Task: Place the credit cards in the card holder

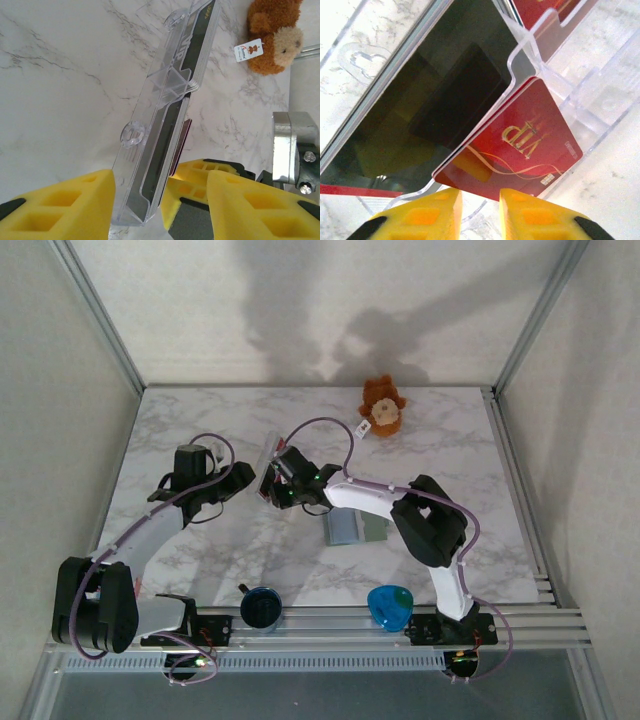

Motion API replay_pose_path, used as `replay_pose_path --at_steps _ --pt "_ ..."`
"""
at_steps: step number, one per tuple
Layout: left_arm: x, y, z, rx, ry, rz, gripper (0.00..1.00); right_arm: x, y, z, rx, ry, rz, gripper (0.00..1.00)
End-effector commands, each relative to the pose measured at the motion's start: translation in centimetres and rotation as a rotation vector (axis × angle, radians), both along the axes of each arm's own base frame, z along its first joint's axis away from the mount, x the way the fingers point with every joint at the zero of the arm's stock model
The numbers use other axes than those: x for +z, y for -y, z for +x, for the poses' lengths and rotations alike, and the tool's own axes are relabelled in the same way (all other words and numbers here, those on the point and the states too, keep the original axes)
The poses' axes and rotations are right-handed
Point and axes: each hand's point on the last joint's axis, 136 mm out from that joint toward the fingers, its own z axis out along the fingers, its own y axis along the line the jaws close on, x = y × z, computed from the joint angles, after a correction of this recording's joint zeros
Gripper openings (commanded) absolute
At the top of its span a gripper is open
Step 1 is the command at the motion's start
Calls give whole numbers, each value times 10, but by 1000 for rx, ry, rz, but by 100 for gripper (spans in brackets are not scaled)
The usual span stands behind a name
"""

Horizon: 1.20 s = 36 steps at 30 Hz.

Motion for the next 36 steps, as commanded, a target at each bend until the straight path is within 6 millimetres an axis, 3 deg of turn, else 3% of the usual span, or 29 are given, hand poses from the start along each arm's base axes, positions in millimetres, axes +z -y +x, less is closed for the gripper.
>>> replay_pose_path --at_steps 1,9,12,15,18,19,26,36 --pt "3 -4 0 9 9 7 51 9 4 8 -12 69 -55 20" --pt "-1 -5 -1 8 2 9 51 18 4 5 2 108 -86 2" --pt "-2 -5 -1 6 3 12 51 23 4 5 -3 117 -86 1" --pt "-2 -5 -1 6 3 9 51 25 -2 3 21 108 -61 15" --pt "-1 -5 -1 11 6 9 51 28 -9 2 42 110 -31 36" --pt "-1 -6 -1 12 6 10 51 28 -9 3 40 112 -32 39" --pt "-2 -8 0 20 3 9 51 25 -13 13 27 129 -59 45" --pt "-4 -9 -1 18 -1 8 50 17 -7 24 -35 124 -126 44"
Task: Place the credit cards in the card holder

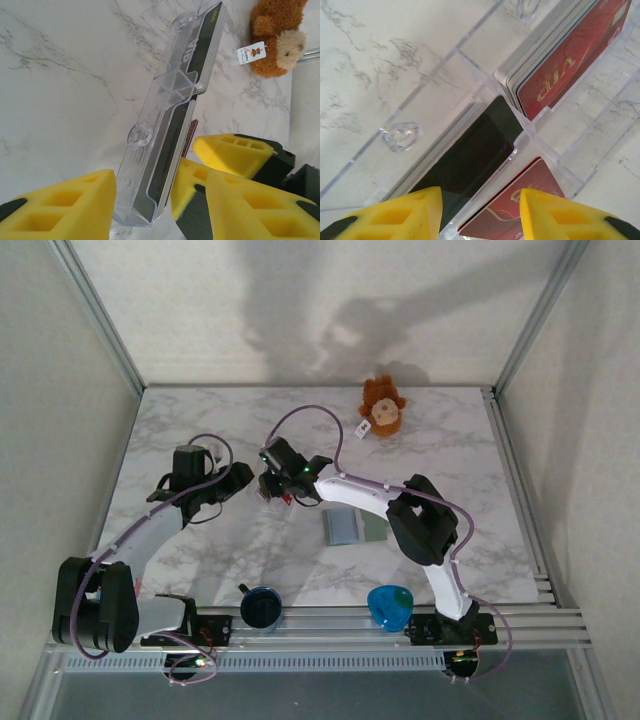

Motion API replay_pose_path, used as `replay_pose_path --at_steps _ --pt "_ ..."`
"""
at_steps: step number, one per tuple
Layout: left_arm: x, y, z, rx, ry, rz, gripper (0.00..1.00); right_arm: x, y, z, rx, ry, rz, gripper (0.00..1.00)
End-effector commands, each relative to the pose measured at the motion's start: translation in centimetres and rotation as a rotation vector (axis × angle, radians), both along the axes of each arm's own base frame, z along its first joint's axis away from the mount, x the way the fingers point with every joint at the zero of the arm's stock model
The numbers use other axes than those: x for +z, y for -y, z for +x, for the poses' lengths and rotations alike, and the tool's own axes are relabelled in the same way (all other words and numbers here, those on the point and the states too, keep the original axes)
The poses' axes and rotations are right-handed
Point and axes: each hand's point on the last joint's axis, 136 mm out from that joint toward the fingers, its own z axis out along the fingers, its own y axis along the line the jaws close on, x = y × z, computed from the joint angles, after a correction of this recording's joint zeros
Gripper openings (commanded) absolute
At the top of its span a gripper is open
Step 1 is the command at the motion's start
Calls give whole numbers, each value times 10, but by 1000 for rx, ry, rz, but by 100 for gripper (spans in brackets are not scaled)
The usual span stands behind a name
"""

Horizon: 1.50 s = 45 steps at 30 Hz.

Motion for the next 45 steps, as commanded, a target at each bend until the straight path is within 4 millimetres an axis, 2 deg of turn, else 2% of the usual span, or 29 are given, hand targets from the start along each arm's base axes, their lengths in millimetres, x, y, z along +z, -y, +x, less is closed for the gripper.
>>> replay_pose_path --at_steps 1,6,10,13,22,27,35,38,41,45 --pt "-2 -4 -1 5 5 6 50 -6 8 2 -46 -5 -54 43" --pt "-1 -5 0 4 7 8 50 -8 20 3 -98 -11 -97 33" --pt "0 -6 0 5 7 8 50 1 25 0 -123 -28 -93 30" --pt "-1 -5 0 5 3 6 51 9 25 -3 -124 -42 -77 26" --pt "-1 -4 2 -1 2 -2 51 22 5 -13 -80 -107 30 26" --pt "-3 -1 1 -10 -3 -16 51 29 -4 -17 -64 -133 80 29" --pt "-12 6 0 -31 -19 -68 45 28 -7 -19 -70 -206 169 28" --pt "-14 7 1 -34 -24 -65 45 31 -2 -18 -92 -233 196 35" --pt "-13 7 1 -35 -25 -66 45 36 8 -14 -147 -254 198 38" --pt "-11 6 1 -30 -18 -64 46 34 28 -6 -220 -232 113 49"
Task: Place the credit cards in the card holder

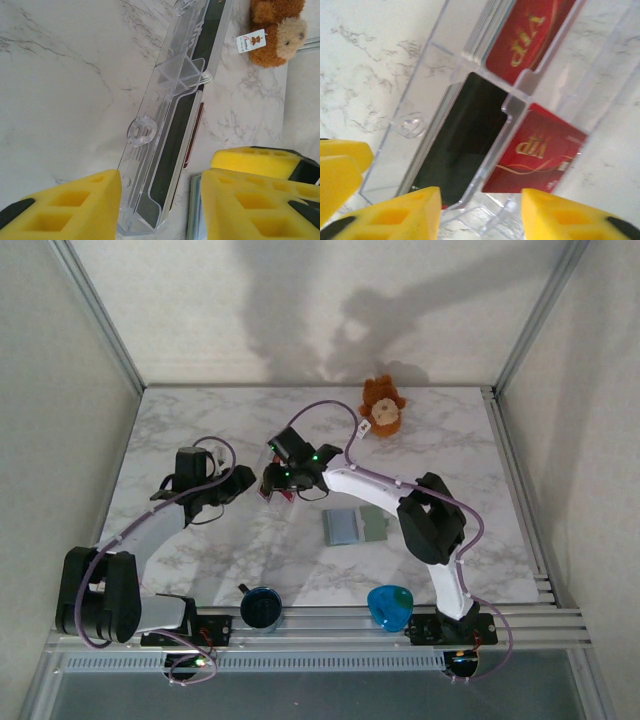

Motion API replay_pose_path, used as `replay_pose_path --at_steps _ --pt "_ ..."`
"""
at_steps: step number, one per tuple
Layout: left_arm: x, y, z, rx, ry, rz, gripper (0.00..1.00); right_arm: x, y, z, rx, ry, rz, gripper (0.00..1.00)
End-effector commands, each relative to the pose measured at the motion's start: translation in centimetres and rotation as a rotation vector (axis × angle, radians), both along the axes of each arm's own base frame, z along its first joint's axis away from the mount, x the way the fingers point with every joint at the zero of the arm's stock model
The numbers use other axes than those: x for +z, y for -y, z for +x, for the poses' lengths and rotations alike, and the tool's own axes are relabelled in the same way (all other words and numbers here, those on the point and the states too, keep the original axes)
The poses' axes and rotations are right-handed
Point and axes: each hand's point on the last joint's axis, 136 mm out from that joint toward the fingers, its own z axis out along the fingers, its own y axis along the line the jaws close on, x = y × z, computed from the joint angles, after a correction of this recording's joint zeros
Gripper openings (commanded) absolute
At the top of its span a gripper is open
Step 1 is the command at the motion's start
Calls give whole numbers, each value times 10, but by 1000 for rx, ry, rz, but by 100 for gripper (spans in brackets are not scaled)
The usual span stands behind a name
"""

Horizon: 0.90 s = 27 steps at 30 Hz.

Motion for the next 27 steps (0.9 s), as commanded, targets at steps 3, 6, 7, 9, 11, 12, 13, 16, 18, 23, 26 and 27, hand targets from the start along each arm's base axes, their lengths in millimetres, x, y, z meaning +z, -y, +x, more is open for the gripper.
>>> replay_pose_path --at_steps 3,6,7,9,11,12,13,16,18,23,26,27 --pt "6 -3 2 13 20 -10 46 7 17 8 -58 13 -99 50" --pt "6 -4 3 15 18 -7 47 -3 15 11 -58 6 -138 51" --pt "7 -4 3 17 19 -6 47 -4 10 11 -48 4 -125 51" --pt "6 -4 3 19 17 -5 48 -7 0 11 -41 -8 -85 51" --pt "6 -5 3 20 18 -2 48 -9 -8 11 -35 -24 -51 51" --pt "5 -5 3 22 16 -1 48 -10 -9 11 -40 -29 -47 51" --pt "4 -6 3 24 14 2 48 -12 -10 13 -46 -36 -39 51" --pt "1 -6 5 32 8 4 48 -17 -8 15 -64 -52 -8 56" --pt "1 -6 6 34 9 2 48 -18 -7 14 -69 -60 26 59" --pt "-2 -6 8 31 3 2 49 -15 -11 13 -37 -94 157 61" --pt "-7 -5 7 28 -9 -1 49 -15 -14 13 -22 -105 215 61" --pt "-9 -5 6 29 -11 -4 49 -14 -16 13 -14 -102 232 60"
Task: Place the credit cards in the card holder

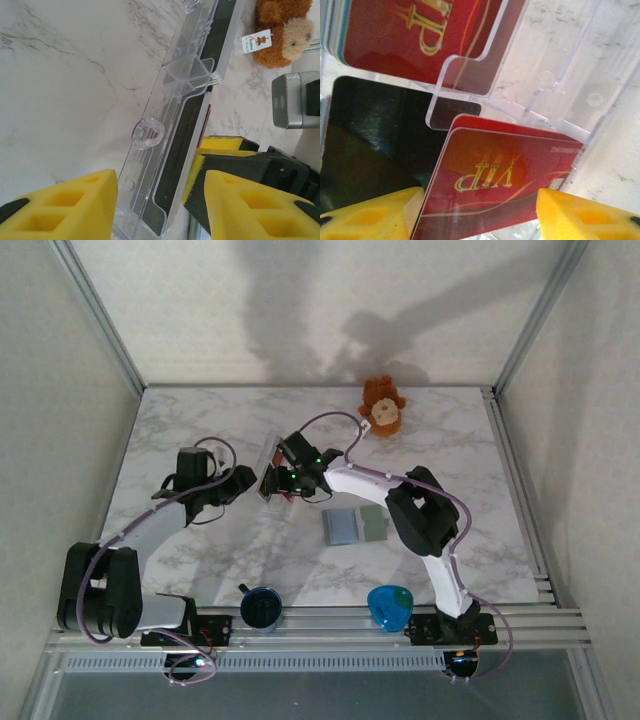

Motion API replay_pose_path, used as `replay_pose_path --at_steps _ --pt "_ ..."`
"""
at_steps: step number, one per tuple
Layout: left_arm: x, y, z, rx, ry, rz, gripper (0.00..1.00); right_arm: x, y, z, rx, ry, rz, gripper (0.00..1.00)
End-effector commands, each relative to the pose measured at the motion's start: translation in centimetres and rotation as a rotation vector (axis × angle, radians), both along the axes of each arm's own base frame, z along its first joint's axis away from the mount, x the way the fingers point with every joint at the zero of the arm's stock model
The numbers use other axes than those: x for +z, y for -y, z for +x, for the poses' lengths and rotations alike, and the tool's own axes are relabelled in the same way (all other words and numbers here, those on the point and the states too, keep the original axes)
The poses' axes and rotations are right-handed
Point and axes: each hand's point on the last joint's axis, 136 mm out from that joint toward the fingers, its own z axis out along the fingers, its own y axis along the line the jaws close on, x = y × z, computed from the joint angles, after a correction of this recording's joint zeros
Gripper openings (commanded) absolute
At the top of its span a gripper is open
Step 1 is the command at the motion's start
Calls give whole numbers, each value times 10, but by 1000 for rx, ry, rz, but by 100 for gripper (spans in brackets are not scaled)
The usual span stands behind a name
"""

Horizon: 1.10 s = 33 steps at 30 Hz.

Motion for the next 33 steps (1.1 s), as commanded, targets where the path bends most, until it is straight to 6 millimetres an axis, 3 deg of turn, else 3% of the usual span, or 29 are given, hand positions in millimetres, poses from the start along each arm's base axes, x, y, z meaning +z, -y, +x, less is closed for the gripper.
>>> replay_pose_path --at_steps 1,7,26,31,33 --pt "-2 -4 4 22 9 -6 49 33 -17 3 22 32 162 59" --pt "-2 -3 2 14 8 -13 49 36 -23 4 33 11 276 47" --pt "-1 -2 2 7 6 -8 49 55 -22 0 76 40 276 46" --pt "0 -3 2 8 8 -5 49 55 -18 -2 85 47 253 41" --pt "-1 -3 2 8 7 -4 49 54 -17 -3 89 49 248 33"
